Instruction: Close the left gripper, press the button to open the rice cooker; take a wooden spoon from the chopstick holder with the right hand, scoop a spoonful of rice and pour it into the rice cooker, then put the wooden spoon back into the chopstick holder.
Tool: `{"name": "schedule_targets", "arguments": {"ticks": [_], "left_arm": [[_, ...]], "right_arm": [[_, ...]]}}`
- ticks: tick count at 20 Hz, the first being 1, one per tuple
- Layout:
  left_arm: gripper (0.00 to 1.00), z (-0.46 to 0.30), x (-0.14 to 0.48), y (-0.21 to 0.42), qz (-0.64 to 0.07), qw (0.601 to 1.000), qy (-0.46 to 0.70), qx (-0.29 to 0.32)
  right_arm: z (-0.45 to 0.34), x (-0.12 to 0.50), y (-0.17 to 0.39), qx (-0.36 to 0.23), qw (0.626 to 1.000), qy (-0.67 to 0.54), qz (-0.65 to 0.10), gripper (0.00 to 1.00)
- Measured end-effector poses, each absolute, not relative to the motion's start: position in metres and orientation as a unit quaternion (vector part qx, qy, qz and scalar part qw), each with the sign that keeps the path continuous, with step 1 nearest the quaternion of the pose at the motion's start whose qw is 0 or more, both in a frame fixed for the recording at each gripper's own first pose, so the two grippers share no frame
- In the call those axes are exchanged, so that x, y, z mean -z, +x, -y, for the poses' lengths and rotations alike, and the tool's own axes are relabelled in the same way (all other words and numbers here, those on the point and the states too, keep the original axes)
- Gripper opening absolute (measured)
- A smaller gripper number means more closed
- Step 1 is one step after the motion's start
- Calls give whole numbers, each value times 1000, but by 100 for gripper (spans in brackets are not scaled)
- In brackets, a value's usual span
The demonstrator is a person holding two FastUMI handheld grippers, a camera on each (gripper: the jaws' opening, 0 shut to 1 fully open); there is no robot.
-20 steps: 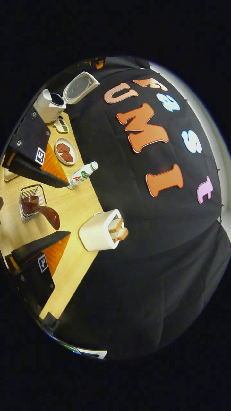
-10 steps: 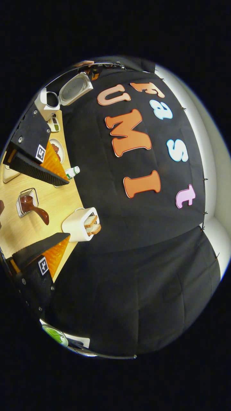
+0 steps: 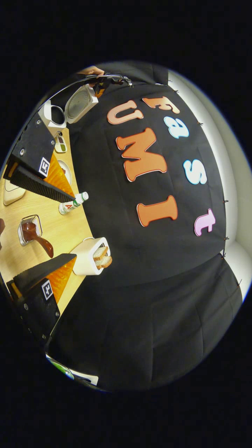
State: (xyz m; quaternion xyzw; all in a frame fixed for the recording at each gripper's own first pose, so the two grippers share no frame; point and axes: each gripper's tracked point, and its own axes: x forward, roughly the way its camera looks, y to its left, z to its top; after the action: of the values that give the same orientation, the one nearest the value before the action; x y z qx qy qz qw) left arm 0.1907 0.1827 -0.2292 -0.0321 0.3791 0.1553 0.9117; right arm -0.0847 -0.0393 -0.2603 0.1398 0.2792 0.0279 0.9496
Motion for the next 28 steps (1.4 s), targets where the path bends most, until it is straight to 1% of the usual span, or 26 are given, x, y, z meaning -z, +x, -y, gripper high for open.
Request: {"name": "schedule_targets", "arguments": {"ticks": [3, 5, 6, 10, 15, 16, 17, 18, 19, 20, 21, 22, 23, 24, 26, 27, 28], "left_arm": [[100, -169, 271, 138, -461, 872, -57, -158], [100, -166, 281, 113, -484, 859, -50, -159], [100, -164, 278, 110, -495, 852, -50, -162], [100, -161, 315, 74, -536, 824, -56, -174], [100, -153, 378, 40, -608, 768, -86, -181], [100, -153, 378, 40, -616, 760, -96, -185], [100, -159, 382, 47, -603, 769, -90, -190], [100, -153, 377, 37, -618, 757, -94, -190], [100, -157, 378, 43, -606, 767, -92, -189], [100, -152, 378, 38, -615, 760, -95, -190], [100, -157, 376, 44, -603, 769, -92, -190], [100, -156, 377, 41, -602, 769, -93, -193], [100, -157, 377, 45, -587, 780, -92, -197], [100, -155, 380, 42, -582, 782, -94, -200], [100, -140, 376, 47, -557, 802, -123, -181], [100, -130, 368, 49, -540, 813, -134, -169], [100, -127, 348, 51, -514, 833, -127, -161]], "right_arm": [[36, 261, -78, -46, 948, 144, -279, 91], [34, 263, -75, -58, 946, 147, -282, 91], [33, 264, -73, -63, 946, 146, -283, 91], [19, 278, -62, -90, 943, 142, -288, 91], [9, 278, -54, -120, 940, 128, -292, 91], [6, 278, -54, -124, 939, 128, -294, 91], [4, 278, -52, -130, 938, 129, -294, 91], [2, 278, -51, -133, 937, 129, -294, 91], [0, 278, -51, -138, 937, 129, -294, 91], [-3, 277, -50, -142, 937, 127, -293, 91], [-7, 277, -49, -147, 937, 127, -292, 91], [-10, 275, -49, -152, 936, 126, -290, 91], [-14, 274, -48, -156, 936, 123, -289, 91], [-17, 273, -47, -161, 937, 119, -287, 91], [-23, 268, -44, -171, 939, 107, -280, 91], [-28, 263, -41, -175, 941, 100, -274, 91], [-35, 256, -39, -181, 942, 93, -265, 91]]}}
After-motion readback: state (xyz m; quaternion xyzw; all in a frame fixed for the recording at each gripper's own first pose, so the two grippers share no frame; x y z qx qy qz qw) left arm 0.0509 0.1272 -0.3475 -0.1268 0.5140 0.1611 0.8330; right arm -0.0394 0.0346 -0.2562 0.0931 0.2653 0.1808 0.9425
